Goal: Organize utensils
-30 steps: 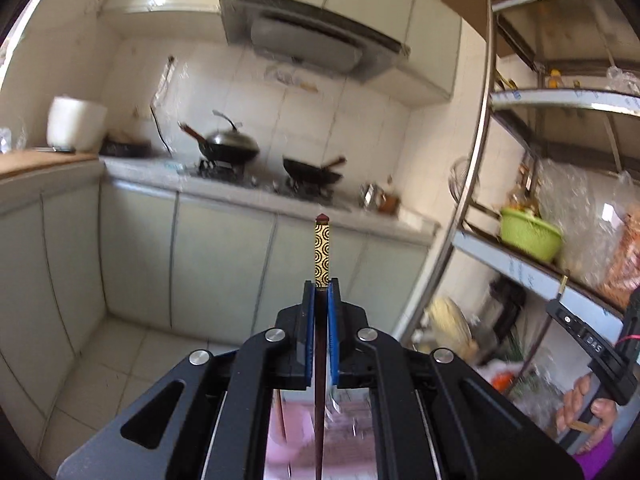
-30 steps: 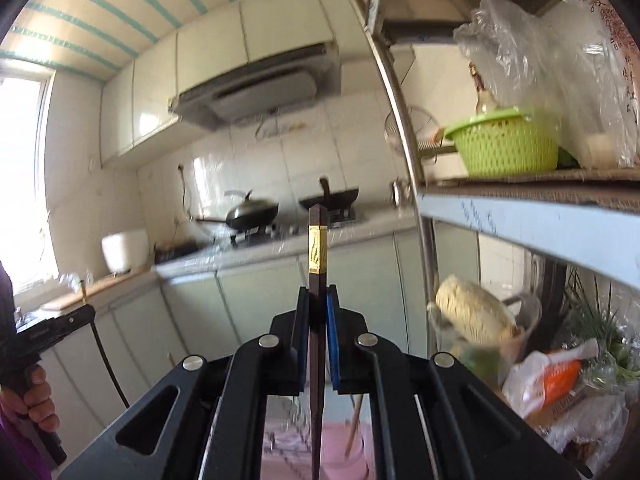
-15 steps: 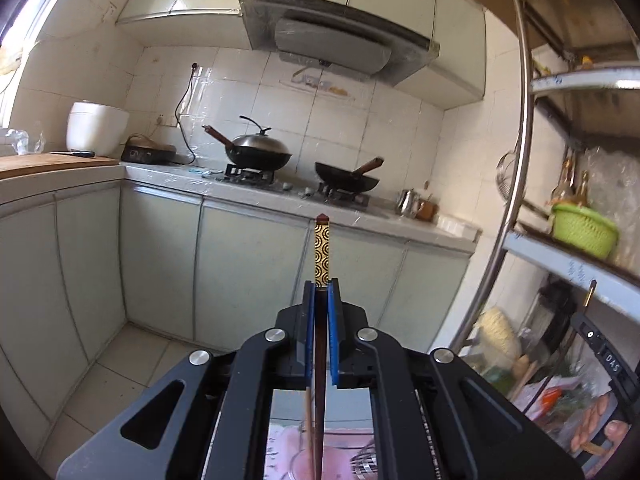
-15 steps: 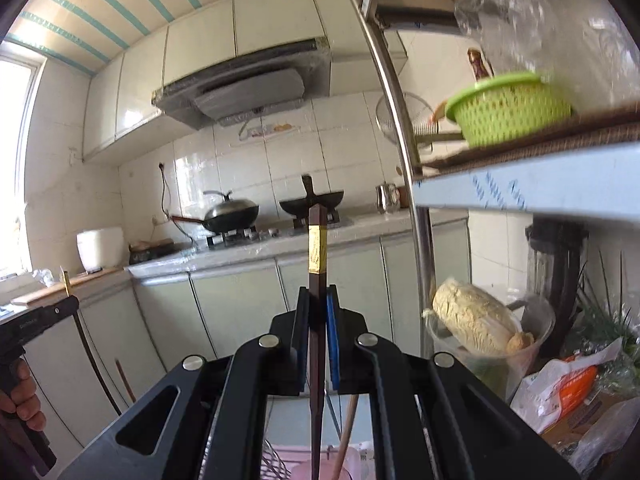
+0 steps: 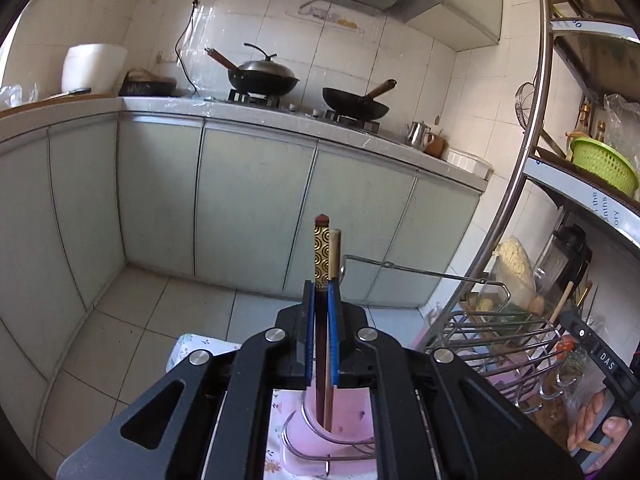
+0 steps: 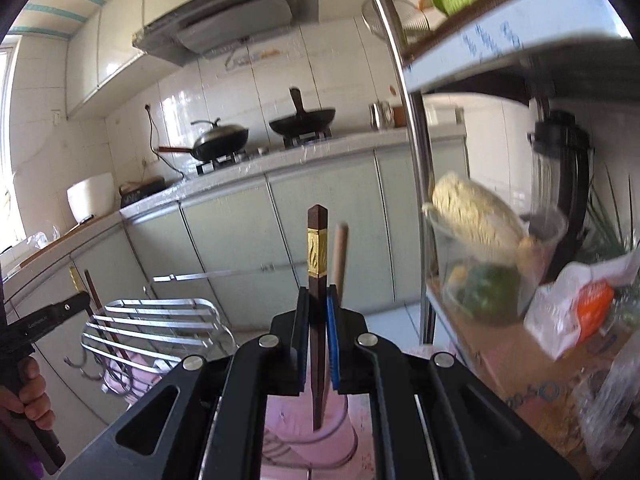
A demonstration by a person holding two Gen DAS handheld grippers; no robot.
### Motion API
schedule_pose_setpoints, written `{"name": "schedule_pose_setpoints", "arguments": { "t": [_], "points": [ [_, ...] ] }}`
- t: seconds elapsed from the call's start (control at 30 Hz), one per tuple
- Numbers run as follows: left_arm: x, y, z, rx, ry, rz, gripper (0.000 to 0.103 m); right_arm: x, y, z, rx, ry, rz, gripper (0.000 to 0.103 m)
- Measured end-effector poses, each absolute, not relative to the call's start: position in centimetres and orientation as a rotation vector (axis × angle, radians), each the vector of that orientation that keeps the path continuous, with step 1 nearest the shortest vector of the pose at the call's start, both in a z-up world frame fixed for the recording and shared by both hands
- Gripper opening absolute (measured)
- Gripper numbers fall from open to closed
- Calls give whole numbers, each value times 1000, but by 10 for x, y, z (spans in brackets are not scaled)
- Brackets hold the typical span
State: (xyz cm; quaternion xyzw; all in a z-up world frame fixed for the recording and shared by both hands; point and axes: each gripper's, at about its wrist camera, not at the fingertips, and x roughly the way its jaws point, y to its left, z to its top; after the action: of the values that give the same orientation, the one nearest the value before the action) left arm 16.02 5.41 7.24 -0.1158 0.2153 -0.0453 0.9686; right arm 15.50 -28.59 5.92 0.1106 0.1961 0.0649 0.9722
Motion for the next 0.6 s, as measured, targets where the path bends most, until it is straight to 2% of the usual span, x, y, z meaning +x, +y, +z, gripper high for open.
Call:
{"name": "schedule_pose_setpoints", "arguments": {
  "t": [0.33, 0.6],
  "points": [
    [173, 59, 91, -256, 483, -133, 5, 170, -294, 82, 236, 471, 156, 7],
    [182, 45, 81, -213, 522, -133, 7, 182, -287, 57, 233, 569, 154, 12]
  ]
}}
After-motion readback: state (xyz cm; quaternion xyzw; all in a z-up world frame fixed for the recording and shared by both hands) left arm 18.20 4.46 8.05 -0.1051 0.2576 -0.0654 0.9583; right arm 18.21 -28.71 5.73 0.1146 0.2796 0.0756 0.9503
